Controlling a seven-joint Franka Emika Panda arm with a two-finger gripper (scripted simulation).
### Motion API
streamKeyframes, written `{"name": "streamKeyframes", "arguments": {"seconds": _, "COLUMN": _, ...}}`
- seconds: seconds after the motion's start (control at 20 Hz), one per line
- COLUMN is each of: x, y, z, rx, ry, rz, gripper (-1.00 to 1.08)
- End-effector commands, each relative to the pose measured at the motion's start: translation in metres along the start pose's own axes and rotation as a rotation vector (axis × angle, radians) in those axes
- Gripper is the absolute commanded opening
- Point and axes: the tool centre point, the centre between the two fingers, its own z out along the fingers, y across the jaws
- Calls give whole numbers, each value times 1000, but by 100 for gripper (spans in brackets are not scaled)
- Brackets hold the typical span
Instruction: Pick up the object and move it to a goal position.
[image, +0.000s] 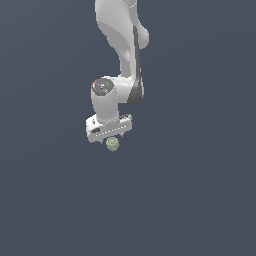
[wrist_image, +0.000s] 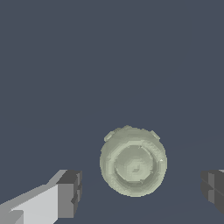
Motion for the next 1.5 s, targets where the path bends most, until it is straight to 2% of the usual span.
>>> {"name": "streamKeyframes", "arguments": {"seconds": 0.0, "x": 0, "y": 0, "z": 0, "rx": 0, "ry": 0, "rz": 0, "gripper": 100}}
{"name": "streamKeyframes", "arguments": {"seconds": 0.9, "x": -1, "y": 0, "z": 51, "rx": 0, "ry": 0, "rz": -4, "gripper": 100}}
{"name": "streamKeyframes", "arguments": {"seconds": 0.95, "x": -1, "y": 0, "z": 51, "rx": 0, "ry": 0, "rz": -4, "gripper": -100}}
{"name": "streamKeyframes", "arguments": {"seconds": 1.45, "x": 0, "y": 0, "z": 50, "rx": -1, "ry": 2, "rz": -4, "gripper": -100}}
